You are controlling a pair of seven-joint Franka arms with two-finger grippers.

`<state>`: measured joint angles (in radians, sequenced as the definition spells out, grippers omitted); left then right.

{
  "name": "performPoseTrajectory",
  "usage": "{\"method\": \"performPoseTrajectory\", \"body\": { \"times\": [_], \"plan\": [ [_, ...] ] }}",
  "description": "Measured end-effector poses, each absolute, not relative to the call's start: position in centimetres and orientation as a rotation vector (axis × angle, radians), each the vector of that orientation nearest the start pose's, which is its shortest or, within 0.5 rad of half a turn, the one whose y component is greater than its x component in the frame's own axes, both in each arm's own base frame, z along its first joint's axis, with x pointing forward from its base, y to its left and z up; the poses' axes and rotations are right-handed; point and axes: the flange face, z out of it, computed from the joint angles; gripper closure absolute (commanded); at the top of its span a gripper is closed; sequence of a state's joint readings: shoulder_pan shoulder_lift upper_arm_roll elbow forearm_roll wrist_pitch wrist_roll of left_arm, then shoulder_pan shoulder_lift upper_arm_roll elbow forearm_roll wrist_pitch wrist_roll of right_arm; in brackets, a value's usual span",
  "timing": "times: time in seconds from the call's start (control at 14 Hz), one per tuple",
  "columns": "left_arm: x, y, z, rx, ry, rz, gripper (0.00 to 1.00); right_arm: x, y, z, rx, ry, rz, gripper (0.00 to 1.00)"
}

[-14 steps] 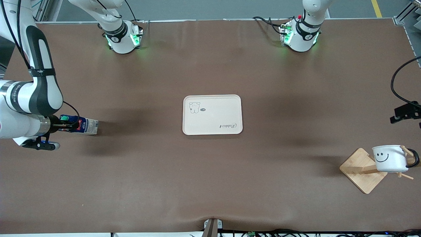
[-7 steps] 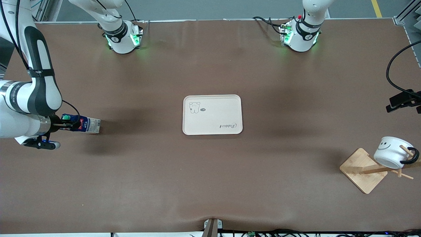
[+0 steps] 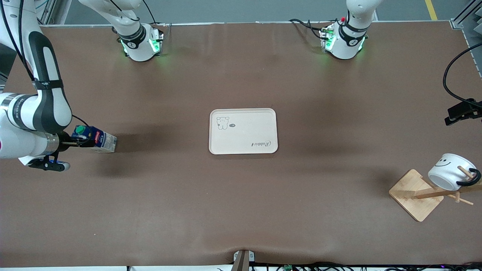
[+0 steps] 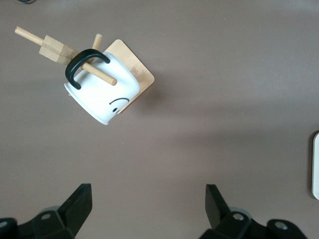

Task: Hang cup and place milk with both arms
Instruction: 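Release the mug and raise the left gripper while the right gripper lowers milk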

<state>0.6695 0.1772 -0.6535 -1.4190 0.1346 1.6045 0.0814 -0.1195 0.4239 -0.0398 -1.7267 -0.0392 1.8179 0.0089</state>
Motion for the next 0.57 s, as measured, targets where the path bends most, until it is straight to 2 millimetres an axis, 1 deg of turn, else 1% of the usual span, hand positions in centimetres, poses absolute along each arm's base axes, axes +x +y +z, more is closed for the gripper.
{"method": "performPoseTrajectory", "body": {
  "times": [0.21, 0.36, 0.57],
  "plan": [
    [58.9, 4.3, 62.7, -3.096, 0.115, -0.027, 0.00, 61.2, -10.0, 31.6, -3.115, 0.237, 0.531, 0.00],
    [58.4, 3.0, 63.6, -3.084, 0.140, -0.041, 0.00, 61.2, -10.0, 31.4, -3.115, 0.237, 0.534, 0.00],
    [57.9, 0.3, 64.5, -3.069, 0.194, -0.058, 0.00, 61.1, -10.0, 31.3, -3.114, 0.237, 0.537, 0.00]
  ]
}}
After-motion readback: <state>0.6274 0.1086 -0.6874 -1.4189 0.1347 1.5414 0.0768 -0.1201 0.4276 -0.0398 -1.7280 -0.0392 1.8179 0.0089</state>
